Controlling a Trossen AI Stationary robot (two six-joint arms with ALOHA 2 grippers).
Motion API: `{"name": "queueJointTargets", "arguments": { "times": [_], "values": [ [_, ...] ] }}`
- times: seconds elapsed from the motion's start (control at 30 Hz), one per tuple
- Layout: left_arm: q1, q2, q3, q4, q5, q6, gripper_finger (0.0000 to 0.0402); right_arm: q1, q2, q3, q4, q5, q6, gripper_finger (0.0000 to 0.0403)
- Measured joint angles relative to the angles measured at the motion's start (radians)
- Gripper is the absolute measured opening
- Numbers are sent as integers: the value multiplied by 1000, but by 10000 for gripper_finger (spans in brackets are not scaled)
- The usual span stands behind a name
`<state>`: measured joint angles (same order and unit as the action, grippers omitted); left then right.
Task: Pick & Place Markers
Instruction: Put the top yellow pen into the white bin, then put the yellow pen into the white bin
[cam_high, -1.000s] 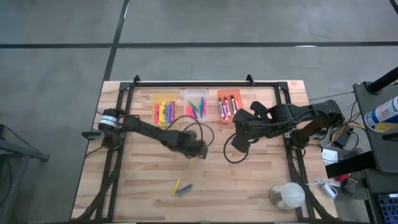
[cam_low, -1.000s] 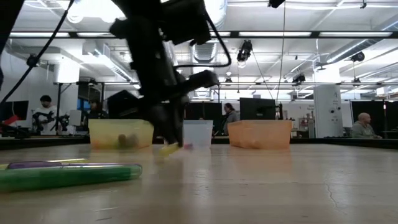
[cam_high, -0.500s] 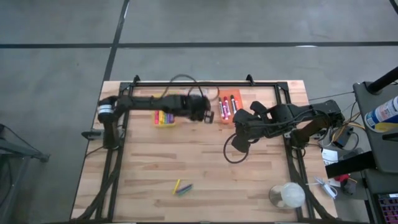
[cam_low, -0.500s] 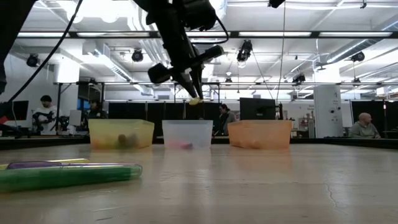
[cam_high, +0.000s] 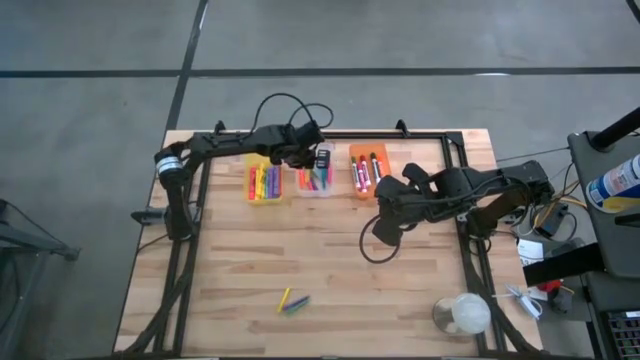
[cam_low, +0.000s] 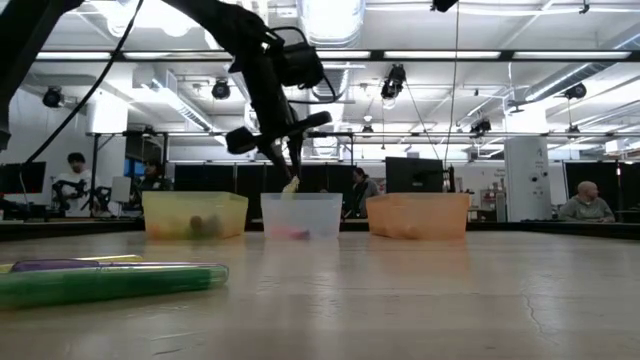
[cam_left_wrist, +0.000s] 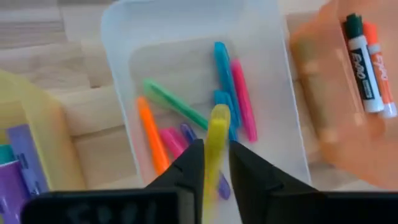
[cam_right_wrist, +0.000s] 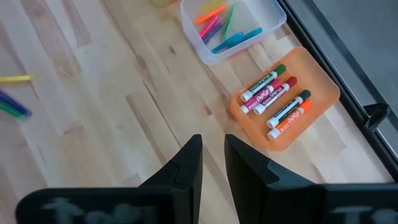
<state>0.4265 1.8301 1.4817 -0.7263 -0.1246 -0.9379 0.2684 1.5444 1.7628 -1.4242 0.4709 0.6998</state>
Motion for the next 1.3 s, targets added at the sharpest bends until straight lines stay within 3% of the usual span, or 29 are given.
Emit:
{"name": "queueJointTargets", "arguments": {
  "times": [0.23, 0.47, 1.03, 1.3],
  "values": [
    [-1, 0, -10, 10, 22, -5, 126, 0, 0, 0, 2, 0, -1, 61],
    [-53, -2, -9, 2, 173, -39, 133, 0, 0, 0, 2, 0, -4, 61],
    [-604, -3, -15, -42, 206, -279, 133, 0, -3, 0, -39, 1, -24, 61],
    [-822, -4, -34, -118, 174, -683, 133, 4, -26, 0, -38, 0, -23, 61]
  ]
}}
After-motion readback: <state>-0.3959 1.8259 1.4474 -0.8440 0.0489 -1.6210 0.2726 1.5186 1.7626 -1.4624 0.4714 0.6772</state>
